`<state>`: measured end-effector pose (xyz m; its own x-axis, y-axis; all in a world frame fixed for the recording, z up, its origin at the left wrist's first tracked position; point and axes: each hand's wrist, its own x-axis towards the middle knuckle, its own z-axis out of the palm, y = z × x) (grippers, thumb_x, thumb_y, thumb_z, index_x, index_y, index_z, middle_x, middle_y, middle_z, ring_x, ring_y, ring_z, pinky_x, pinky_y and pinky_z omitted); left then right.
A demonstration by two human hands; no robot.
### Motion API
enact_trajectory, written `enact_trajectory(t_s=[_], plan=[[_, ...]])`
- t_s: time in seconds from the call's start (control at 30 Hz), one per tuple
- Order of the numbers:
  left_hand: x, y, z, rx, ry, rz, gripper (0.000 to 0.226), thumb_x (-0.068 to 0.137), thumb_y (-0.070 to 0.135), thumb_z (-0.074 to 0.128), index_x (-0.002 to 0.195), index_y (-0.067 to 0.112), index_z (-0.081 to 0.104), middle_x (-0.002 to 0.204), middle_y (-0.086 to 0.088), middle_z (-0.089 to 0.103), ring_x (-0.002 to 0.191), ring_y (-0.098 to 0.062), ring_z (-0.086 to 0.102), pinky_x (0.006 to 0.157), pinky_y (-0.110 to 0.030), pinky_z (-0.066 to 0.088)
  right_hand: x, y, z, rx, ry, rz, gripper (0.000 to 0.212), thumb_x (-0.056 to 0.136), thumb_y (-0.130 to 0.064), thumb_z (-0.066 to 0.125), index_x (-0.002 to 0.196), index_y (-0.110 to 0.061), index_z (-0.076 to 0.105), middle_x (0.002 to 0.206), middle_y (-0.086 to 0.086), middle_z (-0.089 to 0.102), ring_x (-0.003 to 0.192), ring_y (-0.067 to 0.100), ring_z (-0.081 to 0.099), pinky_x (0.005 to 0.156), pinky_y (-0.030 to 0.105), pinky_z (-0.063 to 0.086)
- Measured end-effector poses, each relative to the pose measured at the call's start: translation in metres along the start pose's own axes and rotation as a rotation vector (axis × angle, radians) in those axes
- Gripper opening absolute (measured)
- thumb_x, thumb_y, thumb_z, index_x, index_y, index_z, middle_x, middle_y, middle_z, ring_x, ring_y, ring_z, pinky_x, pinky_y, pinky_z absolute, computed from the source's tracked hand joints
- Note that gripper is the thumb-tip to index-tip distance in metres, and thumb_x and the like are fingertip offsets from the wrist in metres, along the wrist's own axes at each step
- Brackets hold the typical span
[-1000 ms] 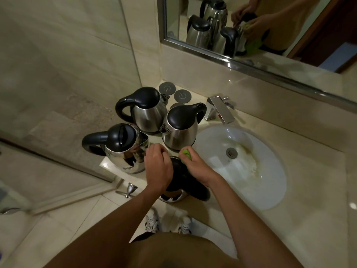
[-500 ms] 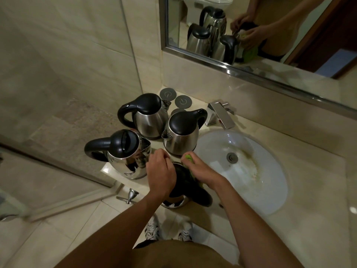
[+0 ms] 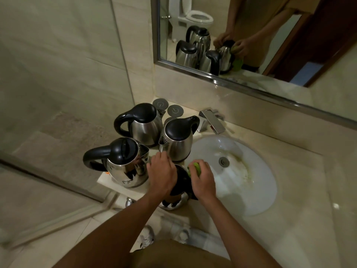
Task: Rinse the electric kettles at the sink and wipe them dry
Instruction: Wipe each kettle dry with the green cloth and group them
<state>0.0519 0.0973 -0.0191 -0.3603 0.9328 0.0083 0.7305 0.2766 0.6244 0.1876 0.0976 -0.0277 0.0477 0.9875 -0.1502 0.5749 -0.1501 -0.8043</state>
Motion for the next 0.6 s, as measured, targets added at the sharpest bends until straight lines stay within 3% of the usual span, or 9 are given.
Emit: enact_trajectory(t_s=[0.2, 0.4, 0.6], plan=[[0.011, 0.001, -0.003, 0.113, -0.025, 0.088, 0.011, 0.096, 0.022, 0.04, 0.096, 0.017, 0.049, 0.099, -0.002, 0.052, 0.094, -0.022, 0.049, 0.088, -0.041, 0.043, 0.025, -0.01, 0.003, -0.077, -0.001, -0.039, 0.015, 0.099, -0.038, 0.049, 0.101, -0.025, 0.056, 0.1, -0.003, 0.053, 0.097, 0.017, 0.053, 0.084, 0.037, 0.048], [0.026, 0.009, -0.013, 0.408, -0.223, 0.308, 0.024, 0.097, 0.029, 0.045, 0.115, 0.016, 0.055, 0.122, -0.007, 0.056, 0.116, -0.024, 0.05, 0.102, -0.043, 0.04, 0.029, -0.015, 0.001, -0.123, 0.023, 0.004, 0.016, 0.101, -0.036, 0.047, 0.105, -0.022, 0.054, 0.105, -0.001, 0.051, 0.104, 0.02, 0.051, 0.087, 0.037, 0.046], [0.03, 0.04, -0.007, 0.554, -0.323, 0.642, 0.013, 0.094, 0.023, 0.049, 0.102, 0.019, 0.058, 0.105, -0.004, 0.062, 0.099, -0.022, 0.057, 0.097, -0.041, 0.04, 0.016, -0.019, -0.042, -0.054, 0.171, 0.034, 0.019, 0.1, -0.039, 0.05, 0.102, -0.022, 0.057, 0.103, 0.0, 0.055, 0.102, 0.019, 0.049, 0.085, 0.038, 0.045]])
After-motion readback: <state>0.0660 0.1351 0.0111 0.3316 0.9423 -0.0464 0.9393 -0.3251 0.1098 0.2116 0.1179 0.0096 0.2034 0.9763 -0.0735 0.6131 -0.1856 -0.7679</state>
